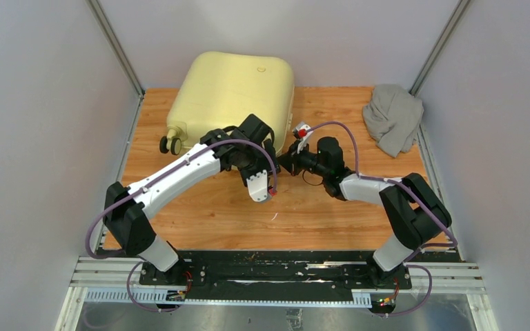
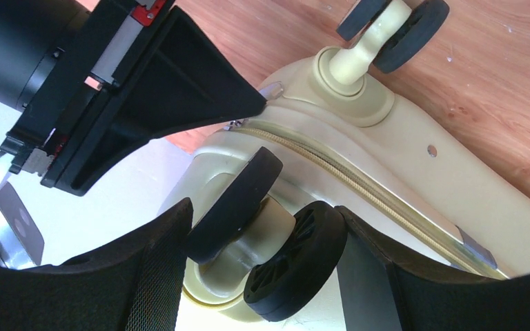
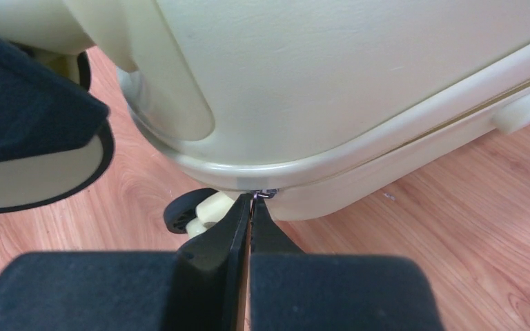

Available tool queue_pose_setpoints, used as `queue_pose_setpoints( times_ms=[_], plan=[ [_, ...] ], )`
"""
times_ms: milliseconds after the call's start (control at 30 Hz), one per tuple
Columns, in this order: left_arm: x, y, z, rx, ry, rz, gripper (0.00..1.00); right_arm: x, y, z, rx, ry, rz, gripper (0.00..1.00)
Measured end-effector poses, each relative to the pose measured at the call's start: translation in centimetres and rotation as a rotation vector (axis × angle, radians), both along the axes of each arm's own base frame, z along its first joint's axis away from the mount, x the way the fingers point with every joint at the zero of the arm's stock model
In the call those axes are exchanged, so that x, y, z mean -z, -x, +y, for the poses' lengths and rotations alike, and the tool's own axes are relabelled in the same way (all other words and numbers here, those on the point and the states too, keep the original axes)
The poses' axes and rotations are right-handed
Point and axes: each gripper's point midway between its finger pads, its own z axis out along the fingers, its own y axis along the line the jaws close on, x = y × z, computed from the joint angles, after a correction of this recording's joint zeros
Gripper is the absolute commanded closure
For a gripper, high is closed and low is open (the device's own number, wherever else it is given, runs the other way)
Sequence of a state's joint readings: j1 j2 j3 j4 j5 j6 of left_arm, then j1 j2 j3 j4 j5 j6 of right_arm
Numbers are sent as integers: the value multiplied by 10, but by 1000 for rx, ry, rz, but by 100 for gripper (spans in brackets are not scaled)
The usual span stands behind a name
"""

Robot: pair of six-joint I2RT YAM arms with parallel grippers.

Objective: Pack the luggage
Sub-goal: Zip the luggage at the center of the board.

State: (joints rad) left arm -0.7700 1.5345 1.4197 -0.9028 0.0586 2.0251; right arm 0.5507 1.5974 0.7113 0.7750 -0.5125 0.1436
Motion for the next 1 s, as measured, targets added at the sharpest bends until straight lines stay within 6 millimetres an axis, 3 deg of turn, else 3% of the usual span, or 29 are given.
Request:
queue_pose_setpoints(
  times_ms=[233,467,600,633,667,733,767,800,867,1000],
  plan=[
    [2,-5,-14,-63,3,36,100,2,-2,-2,28,-3,32,100],
    [-1,-16,-20,-147,15,40,100,1,-16,-5,134,-54,82,99],
    [-8,-26,-25,-227,51,42,100,3,-31,-3,198,-128,109,80],
    [-22,-32,-33,-245,95,11,99,6,-30,-1,194,-138,134,72],
    [-30,-36,-36,-256,117,-4,89,10,-24,4,171,-143,160,66],
    [-53,-48,-40,-301,183,-54,45,24,-8,4,143,-136,224,56],
    [-72,-56,-46,-322,250,-92,29,32,0,0,140,-128,254,51],
    [-92,-61,-53,-342,323,-124,21,40,7,-5,136,-123,284,41],
    [-123,-63,-55,-391,431,-154,2,47,16,-22,151,-119,324,36],
    [-151,-49,-28,-566,570,-124,0,47,5,-64,255,-123,343,29]
  ],
)
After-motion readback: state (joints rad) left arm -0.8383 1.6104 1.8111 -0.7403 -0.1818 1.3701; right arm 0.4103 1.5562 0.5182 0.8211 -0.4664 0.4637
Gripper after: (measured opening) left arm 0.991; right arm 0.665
